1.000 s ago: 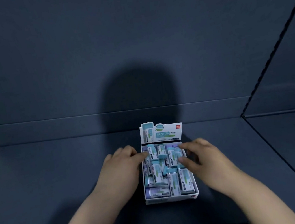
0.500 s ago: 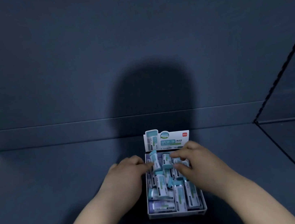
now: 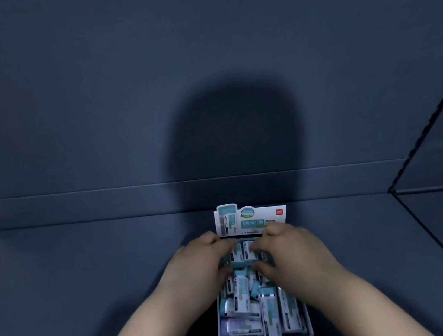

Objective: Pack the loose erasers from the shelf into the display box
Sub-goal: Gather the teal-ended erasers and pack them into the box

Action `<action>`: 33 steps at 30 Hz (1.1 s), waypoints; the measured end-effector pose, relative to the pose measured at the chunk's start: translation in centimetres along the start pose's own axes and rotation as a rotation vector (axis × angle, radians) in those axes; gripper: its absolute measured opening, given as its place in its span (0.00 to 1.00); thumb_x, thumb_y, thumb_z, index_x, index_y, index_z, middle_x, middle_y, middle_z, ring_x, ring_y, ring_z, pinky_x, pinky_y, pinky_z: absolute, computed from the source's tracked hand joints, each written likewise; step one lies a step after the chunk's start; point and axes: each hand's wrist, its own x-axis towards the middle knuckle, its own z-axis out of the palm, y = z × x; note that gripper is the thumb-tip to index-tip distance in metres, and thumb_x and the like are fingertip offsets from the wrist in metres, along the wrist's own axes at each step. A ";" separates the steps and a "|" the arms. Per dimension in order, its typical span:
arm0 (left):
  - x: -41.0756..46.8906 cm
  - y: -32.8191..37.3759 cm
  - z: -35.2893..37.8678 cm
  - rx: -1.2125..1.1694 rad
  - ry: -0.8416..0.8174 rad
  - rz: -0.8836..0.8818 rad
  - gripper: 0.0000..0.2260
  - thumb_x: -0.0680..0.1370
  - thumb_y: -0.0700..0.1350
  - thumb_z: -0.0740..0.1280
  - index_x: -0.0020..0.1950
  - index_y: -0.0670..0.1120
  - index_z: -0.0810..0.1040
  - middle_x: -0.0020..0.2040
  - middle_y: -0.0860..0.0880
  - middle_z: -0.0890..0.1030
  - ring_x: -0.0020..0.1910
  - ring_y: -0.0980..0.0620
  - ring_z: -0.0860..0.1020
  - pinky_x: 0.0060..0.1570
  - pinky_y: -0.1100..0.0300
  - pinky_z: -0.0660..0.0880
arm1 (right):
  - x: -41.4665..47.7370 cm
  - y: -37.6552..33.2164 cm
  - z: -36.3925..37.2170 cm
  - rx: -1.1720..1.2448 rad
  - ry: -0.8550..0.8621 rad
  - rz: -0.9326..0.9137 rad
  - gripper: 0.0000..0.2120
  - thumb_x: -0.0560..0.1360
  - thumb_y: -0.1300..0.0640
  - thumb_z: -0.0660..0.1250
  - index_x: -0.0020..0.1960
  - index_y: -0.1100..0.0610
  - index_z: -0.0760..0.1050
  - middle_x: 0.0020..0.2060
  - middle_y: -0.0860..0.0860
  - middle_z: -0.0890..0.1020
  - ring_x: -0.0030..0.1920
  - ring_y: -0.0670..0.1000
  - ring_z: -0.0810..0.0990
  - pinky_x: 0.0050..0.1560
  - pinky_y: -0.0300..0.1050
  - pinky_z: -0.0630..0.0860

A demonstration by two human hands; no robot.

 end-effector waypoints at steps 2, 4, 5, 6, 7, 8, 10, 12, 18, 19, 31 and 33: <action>-0.1 0.1 0.1 0.002 0.031 0.032 0.19 0.78 0.52 0.61 0.69 0.60 0.66 0.62 0.58 0.71 0.60 0.56 0.70 0.58 0.60 0.67 | 0.0 0.0 0.3 -0.033 0.038 -0.034 0.13 0.75 0.46 0.60 0.54 0.48 0.78 0.48 0.47 0.76 0.51 0.50 0.76 0.49 0.45 0.70; -0.2 0.1 0.2 0.021 0.056 0.058 0.18 0.79 0.53 0.60 0.69 0.60 0.67 0.61 0.58 0.72 0.61 0.56 0.70 0.58 0.60 0.66 | -0.1 0.1 0.4 -0.045 0.107 -0.030 0.12 0.72 0.46 0.60 0.46 0.46 0.81 0.38 0.44 0.77 0.40 0.48 0.79 0.38 0.44 0.73; -0.2 0.1 0.2 0.021 0.074 0.066 0.18 0.79 0.53 0.59 0.69 0.61 0.67 0.61 0.58 0.72 0.61 0.56 0.70 0.58 0.60 0.66 | -0.3 0.4 0.4 -0.009 0.155 -0.024 0.13 0.71 0.45 0.59 0.45 0.46 0.81 0.36 0.43 0.77 0.37 0.47 0.79 0.33 0.42 0.73; -0.3 0.1 0.2 0.010 0.097 0.074 0.18 0.79 0.53 0.58 0.69 0.61 0.67 0.60 0.57 0.73 0.60 0.55 0.71 0.58 0.60 0.66 | -0.5 0.6 0.2 0.045 0.180 -0.022 0.13 0.71 0.45 0.58 0.45 0.45 0.81 0.35 0.42 0.77 0.35 0.46 0.78 0.32 0.41 0.74; -0.5 0.1 0.2 -0.011 0.118 0.082 0.18 0.79 0.54 0.57 0.69 0.60 0.67 0.60 0.57 0.74 0.59 0.55 0.72 0.57 0.60 0.67 | -0.7 0.7 0.0 0.084 0.198 -0.024 0.14 0.71 0.44 0.58 0.45 0.45 0.81 0.36 0.42 0.77 0.35 0.46 0.78 0.32 0.39 0.73; -0.7 0.1 0.1 -0.041 0.132 0.090 0.18 0.78 0.55 0.56 0.68 0.60 0.69 0.59 0.57 0.75 0.58 0.55 0.73 0.57 0.59 0.68 | -1.1 0.8 -0.4 0.111 0.208 -0.027 0.14 0.72 0.44 0.58 0.46 0.45 0.81 0.36 0.41 0.78 0.36 0.45 0.78 0.33 0.37 0.71; -1.2 0.1 -0.3 -0.116 0.160 0.097 0.20 0.75 0.57 0.55 0.66 0.58 0.73 0.56 0.57 0.78 0.54 0.55 0.75 0.54 0.58 0.71 | -2.1 1.1 -0.9 0.119 0.246 -0.039 0.15 0.72 0.43 0.58 0.48 0.45 0.82 0.36 0.40 0.77 0.35 0.44 0.77 0.33 0.35 0.69; -1.9 0.0 -0.5 -0.150 0.191 0.117 0.19 0.74 0.57 0.57 0.62 0.57 0.76 0.51 0.57 0.81 0.48 0.55 0.78 0.48 0.57 0.75 | -3.2 1.1 -1.3 0.110 0.268 -0.059 0.15 0.72 0.44 0.58 0.49 0.46 0.82 0.36 0.40 0.77 0.35 0.44 0.77 0.33 0.36 0.71; -4.3 1.1 0.3 0.024 0.208 0.295 0.15 0.71 0.54 0.59 0.52 0.57 0.81 0.41 0.59 0.80 0.36 0.57 0.78 0.32 0.62 0.70 | -5.1 0.8 -0.2 0.058 0.224 -0.139 0.14 0.70 0.44 0.59 0.46 0.45 0.82 0.33 0.40 0.76 0.33 0.44 0.75 0.30 0.39 0.71; -4.7 1.4 0.7 0.018 0.187 0.294 0.15 0.70 0.54 0.59 0.52 0.58 0.80 0.41 0.59 0.79 0.36 0.57 0.78 0.32 0.63 0.69 | -5.3 0.7 0.2 0.062 0.199 -0.131 0.14 0.70 0.44 0.59 0.47 0.45 0.82 0.33 0.40 0.76 0.33 0.44 0.75 0.30 0.38 0.72; -4.1 -0.3 -0.2 0.113 0.063 -0.049 0.27 0.76 0.39 0.56 0.70 0.63 0.64 0.56 0.54 0.72 0.54 0.51 0.73 0.52 0.60 0.67 | -5.3 -0.8 -0.2 0.222 0.101 0.007 0.30 0.67 0.33 0.52 0.63 0.46 0.74 0.46 0.40 0.72 0.47 0.45 0.75 0.50 0.40 0.71; -3.8 -0.1 0.1 0.117 -0.040 -0.096 0.28 0.77 0.40 0.55 0.72 0.65 0.56 0.58 0.54 0.68 0.56 0.51 0.70 0.53 0.63 0.64 | -5.2 -0.9 -0.1 0.230 0.096 -0.004 0.32 0.66 0.32 0.51 0.64 0.45 0.72 0.47 0.40 0.71 0.49 0.44 0.74 0.52 0.40 0.71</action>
